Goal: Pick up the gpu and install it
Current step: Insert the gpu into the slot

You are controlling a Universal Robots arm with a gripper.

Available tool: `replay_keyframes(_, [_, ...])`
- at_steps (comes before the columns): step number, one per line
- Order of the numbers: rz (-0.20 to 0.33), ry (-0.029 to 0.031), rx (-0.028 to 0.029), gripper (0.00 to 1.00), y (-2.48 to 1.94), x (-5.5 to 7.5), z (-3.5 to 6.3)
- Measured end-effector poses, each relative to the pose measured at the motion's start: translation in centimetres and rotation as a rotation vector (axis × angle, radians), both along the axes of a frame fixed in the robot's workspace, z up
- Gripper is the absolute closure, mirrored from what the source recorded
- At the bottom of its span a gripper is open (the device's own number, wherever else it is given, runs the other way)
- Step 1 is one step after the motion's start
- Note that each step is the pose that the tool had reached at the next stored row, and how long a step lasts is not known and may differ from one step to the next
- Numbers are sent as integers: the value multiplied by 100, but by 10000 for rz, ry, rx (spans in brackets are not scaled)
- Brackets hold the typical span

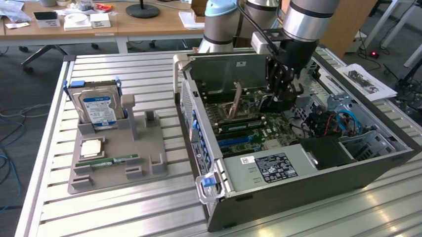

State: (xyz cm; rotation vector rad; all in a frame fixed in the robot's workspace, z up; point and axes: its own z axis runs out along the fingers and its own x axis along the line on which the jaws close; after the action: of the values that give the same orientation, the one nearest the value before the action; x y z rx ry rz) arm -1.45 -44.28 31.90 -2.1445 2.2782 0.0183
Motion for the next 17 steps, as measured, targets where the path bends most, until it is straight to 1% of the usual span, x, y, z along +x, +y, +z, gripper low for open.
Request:
replay_keyframes(2, [0,0,-1,73,-19,-7,-6])
replay_keyframes(10, [0,0,0,73,-35,-40,-113])
replay_keyframes(15, [0,1,-2,73,-35,-47,-120])
replay_keyframes(17, [0,-6,0,73,-35,-78,-122])
